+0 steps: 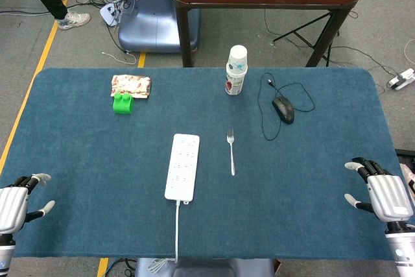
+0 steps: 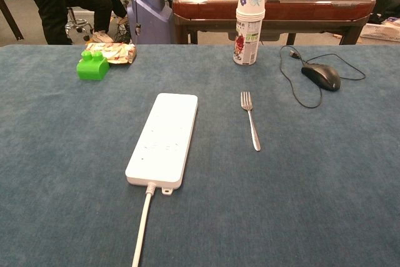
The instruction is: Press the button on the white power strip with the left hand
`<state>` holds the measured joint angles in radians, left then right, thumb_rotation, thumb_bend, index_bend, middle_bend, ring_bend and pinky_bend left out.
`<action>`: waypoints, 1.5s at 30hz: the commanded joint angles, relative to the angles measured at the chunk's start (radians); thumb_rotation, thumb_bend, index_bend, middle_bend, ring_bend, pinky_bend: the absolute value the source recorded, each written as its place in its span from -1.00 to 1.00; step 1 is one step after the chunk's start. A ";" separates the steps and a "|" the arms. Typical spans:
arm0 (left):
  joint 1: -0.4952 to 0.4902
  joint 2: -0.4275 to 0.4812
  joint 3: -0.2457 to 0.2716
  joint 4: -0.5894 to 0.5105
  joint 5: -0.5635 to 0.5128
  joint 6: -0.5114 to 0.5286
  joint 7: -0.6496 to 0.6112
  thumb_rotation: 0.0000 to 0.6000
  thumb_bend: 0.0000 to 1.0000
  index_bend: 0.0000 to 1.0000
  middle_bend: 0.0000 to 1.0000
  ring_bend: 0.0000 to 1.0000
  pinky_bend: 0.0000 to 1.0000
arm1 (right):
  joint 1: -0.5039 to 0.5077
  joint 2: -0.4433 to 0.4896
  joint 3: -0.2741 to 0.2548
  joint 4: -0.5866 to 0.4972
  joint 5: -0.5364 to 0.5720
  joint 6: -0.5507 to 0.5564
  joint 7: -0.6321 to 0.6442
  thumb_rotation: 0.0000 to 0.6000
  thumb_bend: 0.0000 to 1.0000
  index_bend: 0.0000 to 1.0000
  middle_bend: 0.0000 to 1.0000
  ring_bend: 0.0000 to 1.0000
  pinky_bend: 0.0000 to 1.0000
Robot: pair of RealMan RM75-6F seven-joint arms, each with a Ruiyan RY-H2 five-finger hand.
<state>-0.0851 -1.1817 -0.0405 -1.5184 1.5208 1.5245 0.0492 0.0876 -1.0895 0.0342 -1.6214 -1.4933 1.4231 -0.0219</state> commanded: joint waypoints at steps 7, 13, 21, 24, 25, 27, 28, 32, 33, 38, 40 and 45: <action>-0.005 0.015 0.007 -0.030 0.030 0.007 0.016 1.00 -0.75 -0.12 -0.11 -0.15 0.33 | 0.005 -0.004 -0.003 0.018 0.002 -0.018 0.023 1.00 -0.73 -0.37 -0.51 -0.52 -0.11; -0.046 -0.002 -0.006 -0.025 0.140 0.047 -0.028 1.00 -0.75 -0.64 0.01 0.38 0.88 | 0.019 0.014 0.012 -0.006 -0.007 -0.014 0.010 1.00 -0.71 -0.36 -0.50 -0.51 -0.11; -0.171 -0.014 -0.010 -0.038 0.312 0.006 -0.041 1.00 -0.51 -0.59 0.73 0.88 1.00 | 0.053 0.021 0.039 -0.038 -0.003 -0.031 -0.019 1.00 -0.69 -0.32 -0.47 -0.49 -0.11; -0.220 -0.019 -0.010 -0.067 0.327 -0.055 -0.051 1.00 -0.28 -0.58 0.89 1.00 1.00 | 0.062 0.010 0.041 -0.032 -0.006 -0.039 -0.018 1.00 -0.68 -0.30 -0.45 -0.47 -0.10; -0.242 -0.022 -0.010 -0.081 0.331 -0.085 -0.052 1.00 -0.19 -0.57 0.93 1.00 1.00 | 0.066 0.008 0.040 -0.028 -0.006 -0.045 -0.018 1.00 -0.67 -0.29 -0.45 -0.46 -0.10; -0.281 -0.029 -0.010 -0.101 0.337 -0.140 -0.040 1.00 0.06 -0.53 0.97 1.00 1.00 | 0.071 0.006 0.039 -0.023 0.000 -0.057 -0.020 1.00 -0.67 -0.29 -0.45 -0.46 -0.10; -0.297 -0.033 -0.010 -0.108 0.340 -0.163 -0.032 1.00 0.14 -0.51 0.97 1.00 1.00 | 0.073 0.006 0.040 -0.021 0.003 -0.061 -0.020 1.00 -0.67 -0.29 -0.45 -0.46 -0.10; -0.359 -0.058 -0.011 -0.137 0.344 -0.257 0.011 1.00 0.43 -0.46 0.98 1.00 1.00 | 0.078 0.007 0.045 -0.014 0.017 -0.068 -0.015 1.00 -0.66 -0.28 -0.44 -0.46 -0.10; -0.377 -0.064 -0.009 -0.148 0.340 -0.289 0.022 1.00 0.48 -0.45 0.99 1.00 1.00 | 0.079 0.008 0.046 -0.012 0.020 -0.069 -0.013 1.00 -0.66 -0.28 -0.44 -0.46 -0.10; -0.444 -0.071 -0.010 -0.199 0.296 -0.432 0.098 1.00 0.55 -0.48 1.00 1.00 1.00 | 0.081 0.011 0.048 -0.005 0.028 -0.074 -0.005 1.00 -0.66 -0.27 -0.43 -0.45 -0.09; -0.470 -0.073 -0.016 -0.222 0.260 -0.495 0.144 1.00 0.55 -0.57 1.00 1.00 1.00 | 0.082 0.012 0.047 -0.001 0.032 -0.076 -0.001 1.00 -0.66 -0.27 -0.43 -0.45 -0.09; -0.520 -0.094 -0.031 -0.259 0.188 -0.597 0.241 1.00 0.55 -0.68 1.00 1.00 1.00 | 0.083 0.012 0.045 0.008 0.037 -0.081 0.007 1.00 -0.66 -0.26 -0.43 -0.45 -0.09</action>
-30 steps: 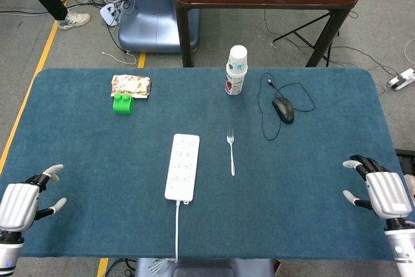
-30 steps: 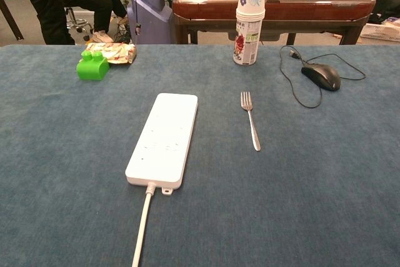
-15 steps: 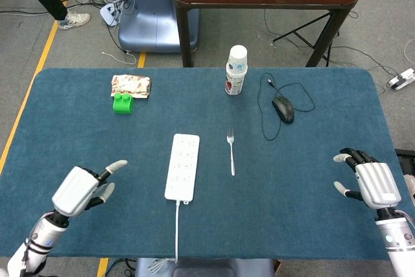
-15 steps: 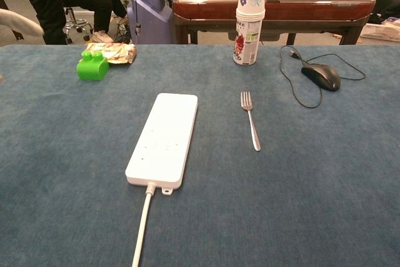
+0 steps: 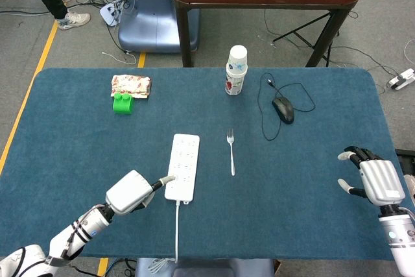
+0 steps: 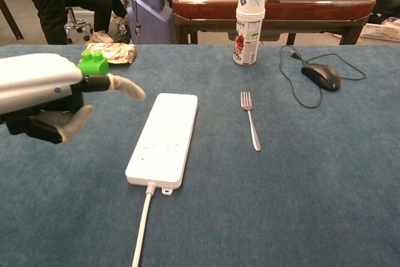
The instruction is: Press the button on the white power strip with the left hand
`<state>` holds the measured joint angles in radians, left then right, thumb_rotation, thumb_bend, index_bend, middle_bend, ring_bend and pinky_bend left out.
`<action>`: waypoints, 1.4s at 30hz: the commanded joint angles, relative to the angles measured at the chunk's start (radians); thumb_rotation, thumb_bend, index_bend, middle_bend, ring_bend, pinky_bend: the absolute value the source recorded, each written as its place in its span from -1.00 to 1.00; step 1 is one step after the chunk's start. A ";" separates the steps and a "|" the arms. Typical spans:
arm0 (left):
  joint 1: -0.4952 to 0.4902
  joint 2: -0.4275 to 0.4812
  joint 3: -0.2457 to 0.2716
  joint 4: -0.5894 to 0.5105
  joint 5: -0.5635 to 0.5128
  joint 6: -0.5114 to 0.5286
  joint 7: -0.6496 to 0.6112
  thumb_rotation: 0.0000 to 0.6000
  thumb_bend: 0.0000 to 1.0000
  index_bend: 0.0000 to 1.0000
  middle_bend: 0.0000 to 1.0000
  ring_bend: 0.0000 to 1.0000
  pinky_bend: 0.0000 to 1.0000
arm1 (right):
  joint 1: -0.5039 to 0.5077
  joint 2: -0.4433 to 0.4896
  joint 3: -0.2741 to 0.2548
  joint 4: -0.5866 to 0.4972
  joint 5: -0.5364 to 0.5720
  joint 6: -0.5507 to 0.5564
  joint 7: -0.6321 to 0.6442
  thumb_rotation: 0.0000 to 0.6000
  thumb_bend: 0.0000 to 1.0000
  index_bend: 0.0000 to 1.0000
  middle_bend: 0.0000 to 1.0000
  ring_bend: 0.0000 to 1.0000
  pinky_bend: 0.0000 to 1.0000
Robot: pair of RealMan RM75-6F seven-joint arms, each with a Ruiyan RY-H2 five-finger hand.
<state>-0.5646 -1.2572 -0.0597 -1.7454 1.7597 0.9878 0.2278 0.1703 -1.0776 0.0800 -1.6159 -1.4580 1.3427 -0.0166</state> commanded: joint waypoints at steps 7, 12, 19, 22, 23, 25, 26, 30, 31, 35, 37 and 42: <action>-0.076 -0.058 -0.018 -0.043 -0.137 -0.124 0.163 1.00 0.55 -0.68 1.00 1.00 1.00 | -0.002 -0.001 -0.005 0.014 0.005 -0.003 0.014 1.00 -0.66 -0.26 -0.43 -0.45 -0.09; -0.090 -0.081 -0.008 -0.032 -0.186 -0.148 0.214 1.00 0.55 -0.68 1.00 1.00 1.00 | -0.002 -0.004 -0.007 0.024 0.006 -0.004 0.024 1.00 -0.66 -0.26 -0.43 -0.45 -0.09; -0.097 -0.107 0.010 -0.009 -0.243 -0.157 0.251 1.00 0.55 -0.68 1.00 1.00 1.00 | 0.002 -0.010 -0.008 0.033 0.007 -0.011 0.027 1.00 -0.66 -0.26 -0.43 -0.45 -0.09; -0.102 -0.120 0.017 0.005 -0.262 -0.162 0.258 1.00 0.55 -0.68 1.00 1.00 1.00 | 0.005 -0.015 -0.008 0.036 0.009 -0.015 0.028 1.00 -0.66 -0.26 -0.43 -0.45 -0.09; -0.104 -0.123 0.019 0.009 -0.268 -0.164 0.261 1.00 0.55 -0.68 1.00 1.00 1.00 | 0.006 -0.017 -0.009 0.038 0.009 -0.016 0.029 1.00 -0.66 -0.26 -0.43 -0.45 -0.09; -0.108 -0.131 0.023 0.018 -0.281 -0.168 0.269 1.00 0.55 -0.68 1.00 1.00 1.00 | 0.007 -0.020 -0.010 0.041 0.011 -0.020 0.029 1.00 -0.66 -0.26 -0.43 -0.45 -0.09; -0.110 -0.134 0.025 0.021 -0.286 -0.170 0.274 1.00 0.55 -0.68 1.00 1.00 1.00 | 0.007 -0.021 -0.011 0.042 0.011 -0.022 0.029 1.00 -0.66 -0.26 -0.43 -0.45 -0.09; -0.117 -0.141 0.036 0.025 -0.299 -0.174 0.287 1.00 0.55 -0.67 1.00 1.00 1.00 | 0.006 -0.023 -0.012 0.043 0.015 -0.024 0.027 1.00 -0.66 -0.26 -0.43 -0.44 -0.09; -0.119 -0.143 0.039 0.027 -0.302 -0.174 0.291 1.00 0.55 -0.67 1.00 1.00 1.00 | 0.006 -0.023 -0.013 0.042 0.016 -0.023 0.027 1.00 -0.66 -0.26 -0.43 -0.45 -0.09; -0.122 -0.148 0.051 0.033 -0.317 -0.176 0.303 1.00 0.55 -0.66 1.00 1.00 1.00 | 0.005 -0.022 -0.014 0.041 0.017 -0.023 0.025 1.00 -0.66 -0.26 -0.43 -0.45 -0.09; -0.123 -0.151 0.055 0.036 -0.327 -0.175 0.310 1.00 0.55 -0.66 1.00 1.00 1.00 | 0.005 -0.022 -0.014 0.041 0.018 -0.023 0.026 1.00 -0.66 -0.26 -0.43 -0.45 -0.09; -0.123 -0.154 0.065 0.044 -0.345 -0.167 0.316 1.00 0.55 -0.64 1.00 1.00 1.00 | 0.005 -0.025 -0.016 0.044 0.018 -0.026 0.028 1.00 -0.66 -0.26 -0.43 -0.45 -0.09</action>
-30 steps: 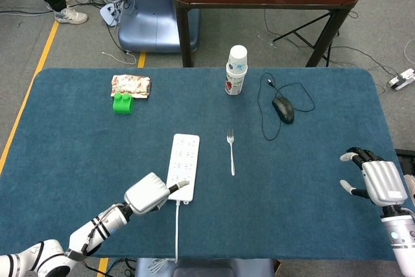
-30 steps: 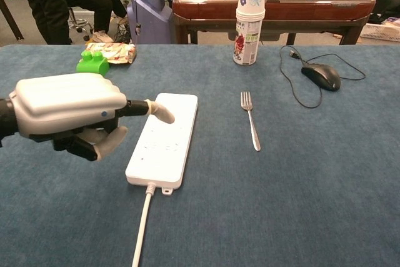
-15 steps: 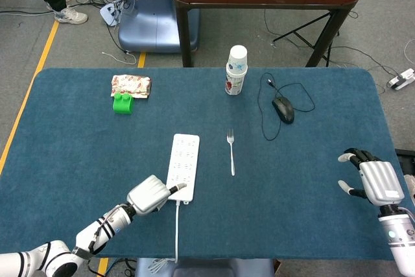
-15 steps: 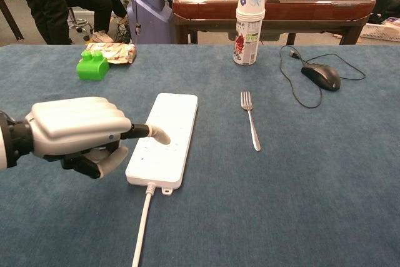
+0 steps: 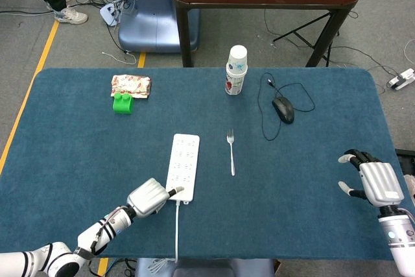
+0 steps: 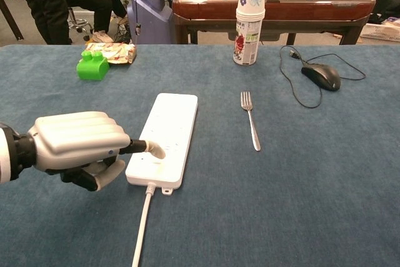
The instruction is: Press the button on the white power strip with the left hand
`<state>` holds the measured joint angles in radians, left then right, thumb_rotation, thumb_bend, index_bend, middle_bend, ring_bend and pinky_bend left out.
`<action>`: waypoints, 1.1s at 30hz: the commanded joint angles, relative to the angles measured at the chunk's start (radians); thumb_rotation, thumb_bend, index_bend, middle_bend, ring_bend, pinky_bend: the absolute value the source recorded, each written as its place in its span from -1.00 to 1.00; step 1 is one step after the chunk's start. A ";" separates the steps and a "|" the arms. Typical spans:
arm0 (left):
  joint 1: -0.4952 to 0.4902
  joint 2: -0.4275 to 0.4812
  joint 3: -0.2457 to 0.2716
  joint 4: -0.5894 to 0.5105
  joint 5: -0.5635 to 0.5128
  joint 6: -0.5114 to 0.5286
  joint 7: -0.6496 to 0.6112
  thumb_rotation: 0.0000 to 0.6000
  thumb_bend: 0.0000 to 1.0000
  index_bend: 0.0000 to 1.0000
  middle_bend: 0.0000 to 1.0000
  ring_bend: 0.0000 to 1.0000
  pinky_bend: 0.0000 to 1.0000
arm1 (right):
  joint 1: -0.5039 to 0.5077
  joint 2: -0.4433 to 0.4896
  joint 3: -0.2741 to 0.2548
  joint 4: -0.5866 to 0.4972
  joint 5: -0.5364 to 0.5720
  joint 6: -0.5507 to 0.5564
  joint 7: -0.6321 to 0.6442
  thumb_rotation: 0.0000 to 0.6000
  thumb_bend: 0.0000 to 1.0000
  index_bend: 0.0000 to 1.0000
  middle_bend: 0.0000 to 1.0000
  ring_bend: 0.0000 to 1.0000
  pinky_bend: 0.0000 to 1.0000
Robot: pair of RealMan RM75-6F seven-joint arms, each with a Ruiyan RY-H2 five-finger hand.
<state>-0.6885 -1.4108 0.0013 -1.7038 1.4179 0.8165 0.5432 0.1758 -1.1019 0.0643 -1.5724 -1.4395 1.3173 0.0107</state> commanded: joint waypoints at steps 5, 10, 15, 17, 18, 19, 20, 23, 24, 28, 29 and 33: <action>0.005 0.003 0.017 0.007 -0.004 0.017 -0.005 1.00 0.55 -0.62 1.00 1.00 1.00 | -0.001 -0.003 -0.001 0.006 0.002 0.000 0.006 1.00 -0.66 -0.26 -0.43 -0.45 -0.09; 0.001 0.002 0.024 0.009 -0.010 0.019 0.000 1.00 0.55 -0.62 1.00 1.00 1.00 | -0.001 -0.008 -0.003 0.012 0.001 -0.002 0.011 1.00 -0.66 -0.26 -0.43 -0.45 -0.09; -0.006 0.000 0.026 0.009 -0.021 0.018 0.009 1.00 0.55 -0.62 1.00 1.00 1.00 | -0.002 -0.012 -0.005 0.016 0.002 -0.004 0.013 1.00 -0.66 -0.26 -0.43 -0.45 -0.09; -0.008 -0.001 0.025 0.009 -0.025 0.018 0.009 1.00 0.55 -0.62 1.00 1.00 1.00 | -0.002 -0.013 -0.005 0.017 0.003 -0.004 0.014 1.00 -0.66 -0.26 -0.43 -0.45 -0.09; -0.010 -0.001 0.024 0.009 -0.027 0.020 0.009 1.00 0.55 -0.62 1.00 1.00 1.00 | -0.002 -0.014 -0.005 0.018 0.004 -0.005 0.014 1.00 -0.66 -0.26 -0.43 -0.45 -0.09; -0.011 -0.001 0.024 0.008 -0.028 0.020 0.008 1.00 0.55 -0.61 1.00 1.00 1.00 | -0.002 -0.014 -0.005 0.019 0.004 -0.006 0.015 1.00 -0.66 -0.26 -0.43 -0.45 -0.09; -0.012 -0.001 0.024 0.007 -0.029 0.021 0.008 1.00 0.55 -0.61 1.00 1.00 1.00 | -0.001 -0.015 -0.005 0.020 0.005 -0.007 0.015 1.00 -0.66 -0.26 -0.43 -0.45 -0.09; -0.016 -0.001 0.024 0.005 -0.033 0.021 0.012 1.00 0.55 -0.58 1.00 1.00 1.00 | -0.001 -0.016 -0.005 0.023 0.006 -0.008 0.017 1.00 -0.66 -0.26 -0.43 -0.44 -0.09; -0.019 -0.001 0.025 0.004 -0.035 0.020 0.016 1.00 0.55 -0.57 1.00 1.00 1.00 | 0.000 -0.017 -0.005 0.024 0.005 -0.009 0.018 1.00 -0.66 -0.26 -0.43 -0.45 -0.09; -0.026 -0.001 0.024 -0.001 -0.049 0.016 0.032 1.00 0.55 -0.53 1.00 1.00 1.00 | 0.001 -0.019 -0.005 0.028 0.005 -0.010 0.022 1.00 -0.66 -0.26 -0.43 -0.45 -0.09; -0.028 -0.001 0.024 -0.002 -0.052 0.016 0.037 1.00 0.55 -0.52 1.00 1.00 1.00 | 0.001 -0.020 -0.005 0.029 0.005 -0.010 0.024 1.00 -0.66 -0.26 -0.43 -0.45 -0.09; -0.037 -0.001 0.023 -0.007 -0.071 0.011 0.061 1.00 0.55 -0.49 1.00 1.00 1.00 | 0.001 -0.022 -0.006 0.035 0.005 -0.012 0.030 1.00 -0.66 -0.26 -0.43 -0.45 -0.09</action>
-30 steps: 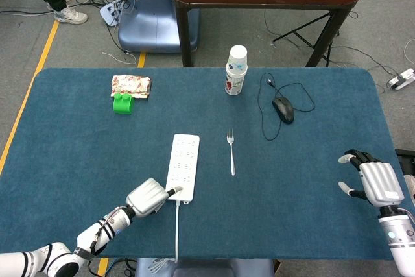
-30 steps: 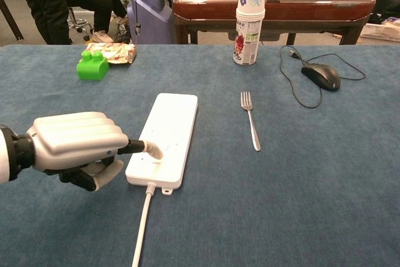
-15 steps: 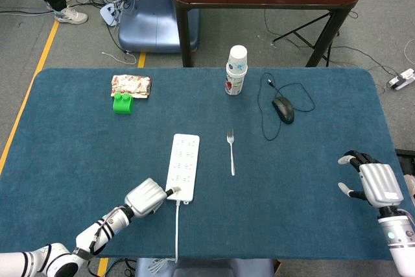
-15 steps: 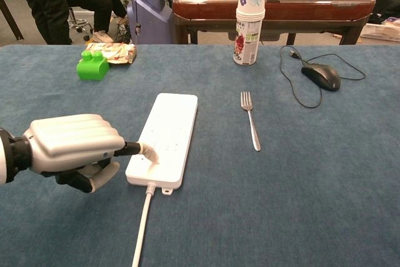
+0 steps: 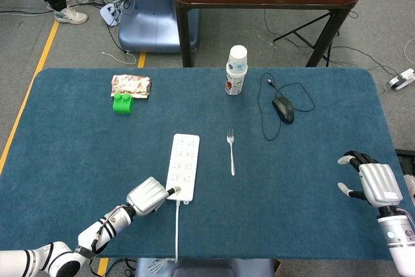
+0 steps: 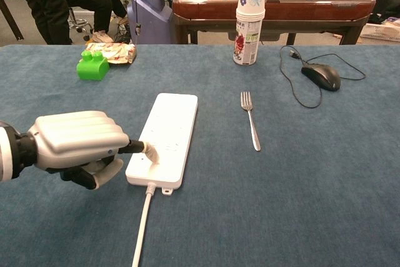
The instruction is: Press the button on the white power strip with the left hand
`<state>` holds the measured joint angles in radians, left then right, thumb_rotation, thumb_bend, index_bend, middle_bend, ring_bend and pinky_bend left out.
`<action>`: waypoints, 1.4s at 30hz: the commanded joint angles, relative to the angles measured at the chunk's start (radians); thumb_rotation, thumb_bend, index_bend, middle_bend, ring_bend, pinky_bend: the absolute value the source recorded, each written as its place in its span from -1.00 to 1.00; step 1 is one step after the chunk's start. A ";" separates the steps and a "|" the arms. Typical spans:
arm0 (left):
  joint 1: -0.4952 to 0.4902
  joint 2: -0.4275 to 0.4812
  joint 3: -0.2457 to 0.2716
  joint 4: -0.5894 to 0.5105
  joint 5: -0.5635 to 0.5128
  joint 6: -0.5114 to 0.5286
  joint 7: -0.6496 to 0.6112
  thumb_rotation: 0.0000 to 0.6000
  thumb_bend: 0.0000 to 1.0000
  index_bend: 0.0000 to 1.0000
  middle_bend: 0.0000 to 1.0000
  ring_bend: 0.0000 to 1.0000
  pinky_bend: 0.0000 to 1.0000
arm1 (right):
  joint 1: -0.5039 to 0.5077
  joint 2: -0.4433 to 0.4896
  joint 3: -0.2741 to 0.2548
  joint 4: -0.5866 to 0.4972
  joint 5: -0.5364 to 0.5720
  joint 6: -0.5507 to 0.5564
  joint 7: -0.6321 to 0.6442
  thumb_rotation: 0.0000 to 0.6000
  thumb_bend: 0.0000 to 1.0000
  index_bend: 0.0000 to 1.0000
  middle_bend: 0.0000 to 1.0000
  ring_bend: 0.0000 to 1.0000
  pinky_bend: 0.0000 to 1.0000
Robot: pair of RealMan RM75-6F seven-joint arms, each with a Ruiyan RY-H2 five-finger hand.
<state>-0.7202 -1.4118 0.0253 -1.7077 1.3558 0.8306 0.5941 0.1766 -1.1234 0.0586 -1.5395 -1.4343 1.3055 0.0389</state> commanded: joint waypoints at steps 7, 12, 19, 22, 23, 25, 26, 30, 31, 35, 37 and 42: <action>-0.025 -0.002 -0.005 -0.018 -0.067 -0.013 0.064 1.00 0.55 -0.45 1.00 1.00 1.00 | -0.002 -0.005 -0.002 0.013 0.000 0.000 0.014 1.00 -0.66 -0.26 -0.43 -0.45 -0.09; -0.035 -0.002 -0.004 -0.028 -0.100 -0.011 0.092 1.00 0.55 -0.41 1.00 1.00 1.00 | -0.003 -0.007 -0.003 0.018 0.000 -0.001 0.021 1.00 -0.66 -0.26 -0.43 -0.45 -0.09; -0.030 0.006 0.003 -0.050 -0.077 0.023 0.064 1.00 0.55 -0.40 1.00 1.00 1.00 | -0.005 -0.011 -0.003 0.025 0.000 0.000 0.029 1.00 -0.66 -0.26 -0.43 -0.45 -0.09; -0.015 0.021 0.008 -0.068 -0.031 0.055 0.024 1.00 0.55 -0.43 1.00 1.00 1.00 | -0.005 -0.010 -0.003 0.026 0.000 0.002 0.031 1.00 -0.66 -0.26 -0.43 -0.45 -0.09; -0.011 0.026 0.009 -0.073 -0.020 0.064 0.014 1.00 0.55 -0.44 1.00 1.00 1.00 | -0.006 -0.010 -0.003 0.026 0.000 0.002 0.031 1.00 -0.66 -0.26 -0.43 -0.45 -0.09; 0.012 0.053 0.013 -0.101 0.023 0.113 -0.028 1.00 0.55 -0.46 1.00 1.00 1.00 | -0.006 -0.010 -0.002 0.027 -0.001 0.004 0.033 1.00 -0.66 -0.26 -0.43 -0.45 -0.09; 0.024 0.067 0.017 -0.114 0.041 0.138 -0.043 1.00 0.55 -0.48 1.00 1.00 1.00 | -0.006 -0.010 -0.002 0.027 -0.002 0.005 0.035 1.00 -0.66 -0.26 -0.43 -0.45 -0.09; 0.083 0.106 0.020 -0.128 0.098 0.246 -0.129 1.00 0.50 -0.54 0.96 1.00 1.00 | -0.007 -0.010 -0.003 0.030 -0.006 0.007 0.042 1.00 -0.66 -0.26 -0.43 -0.45 -0.09; 0.104 0.114 0.017 -0.121 0.110 0.285 -0.166 1.00 0.48 -0.55 0.94 1.00 1.00 | -0.007 -0.010 -0.003 0.032 -0.008 0.007 0.045 1.00 -0.66 -0.26 -0.43 -0.45 -0.09; 0.181 0.138 0.003 -0.081 0.120 0.411 -0.284 1.00 0.37 -0.59 0.74 0.82 1.00 | -0.008 -0.008 -0.004 0.034 -0.016 0.013 0.054 1.00 -0.66 -0.26 -0.43 -0.45 -0.09; 0.224 0.150 -0.006 -0.059 0.112 0.475 -0.329 1.00 0.35 -0.59 0.64 0.67 1.00 | -0.009 -0.007 -0.005 0.034 -0.021 0.018 0.058 1.00 -0.66 -0.26 -0.43 -0.45 -0.09; 0.320 0.176 -0.012 -0.025 0.057 0.575 -0.367 1.00 0.35 -0.55 0.29 0.34 0.83 | -0.014 0.002 -0.007 0.027 -0.028 0.029 0.061 1.00 -0.66 -0.26 -0.43 -0.45 -0.09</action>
<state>-0.4431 -1.2560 0.0195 -1.7539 1.4416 1.3689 0.2506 0.1628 -1.1224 0.0522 -1.5111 -1.4612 1.3334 0.0997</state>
